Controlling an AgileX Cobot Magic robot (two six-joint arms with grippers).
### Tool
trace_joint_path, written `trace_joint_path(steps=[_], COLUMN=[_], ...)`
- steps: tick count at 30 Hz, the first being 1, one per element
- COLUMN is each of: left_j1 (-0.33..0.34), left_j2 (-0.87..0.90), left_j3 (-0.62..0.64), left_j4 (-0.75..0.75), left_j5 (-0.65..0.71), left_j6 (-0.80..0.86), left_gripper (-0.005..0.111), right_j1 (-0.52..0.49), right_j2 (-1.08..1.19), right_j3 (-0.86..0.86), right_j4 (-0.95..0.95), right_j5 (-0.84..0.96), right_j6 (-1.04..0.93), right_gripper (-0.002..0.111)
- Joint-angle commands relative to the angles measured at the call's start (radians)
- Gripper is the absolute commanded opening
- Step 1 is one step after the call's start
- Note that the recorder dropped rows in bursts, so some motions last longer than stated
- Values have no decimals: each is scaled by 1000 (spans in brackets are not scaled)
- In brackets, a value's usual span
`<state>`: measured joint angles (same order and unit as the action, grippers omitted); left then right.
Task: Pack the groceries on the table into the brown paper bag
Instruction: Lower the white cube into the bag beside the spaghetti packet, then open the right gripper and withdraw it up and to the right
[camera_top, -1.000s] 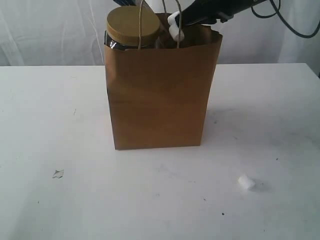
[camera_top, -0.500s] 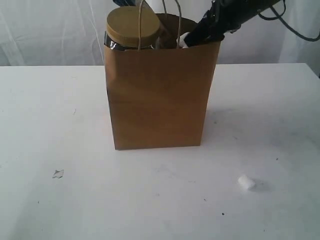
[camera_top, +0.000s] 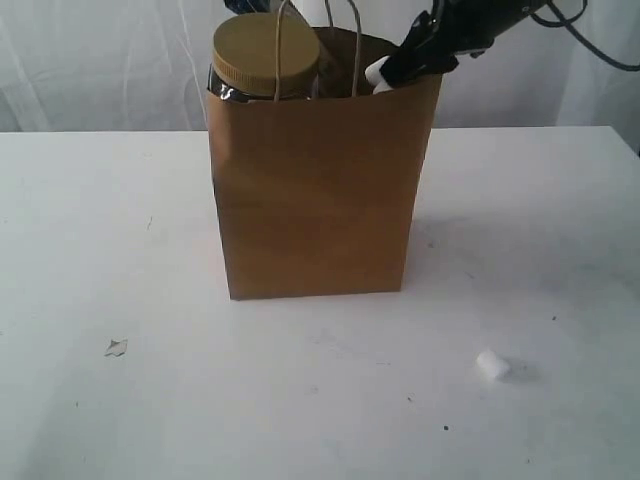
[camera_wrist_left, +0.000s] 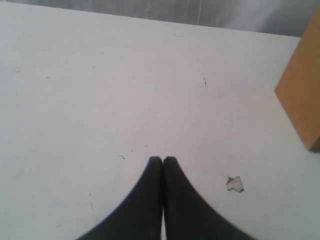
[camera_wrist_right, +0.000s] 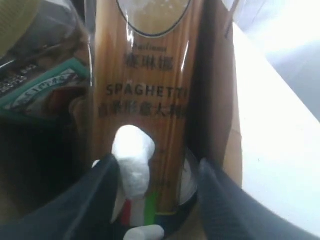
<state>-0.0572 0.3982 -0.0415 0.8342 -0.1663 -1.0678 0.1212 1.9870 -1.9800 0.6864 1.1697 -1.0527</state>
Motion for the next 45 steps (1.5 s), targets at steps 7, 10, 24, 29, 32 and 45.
trace_joint_path(steps=[7, 10, 24, 29, 32, 45], left_j1=[-6, -6, -6, -6, -6, -6], left_j2=[-7, -7, -7, -7, -7, -7], left_j3=[4, 4, 4, 4, 4, 4], left_j4=[12, 12, 12, 12, 12, 12], left_j5=[2, 2, 2, 2, 2, 2], left_j6=[-6, -6, -6, -6, -6, -6], left_gripper=[0, 0, 0, 0, 0, 0], right_j1=[-2, -2, -2, -2, -2, -2], right_j2=[-66, -85, -132, -162, -171, -135], right_j3=[-11, -11, -14, -12, -12, 3], right_j4=[-79, -138, -280, -280, -280, -114], right_j5=[9, 17, 51, 51, 51, 51], right_j6=[10, 23, 162, 205, 205, 203], right_gripper=[47, 47, 47, 47, 47, 47])
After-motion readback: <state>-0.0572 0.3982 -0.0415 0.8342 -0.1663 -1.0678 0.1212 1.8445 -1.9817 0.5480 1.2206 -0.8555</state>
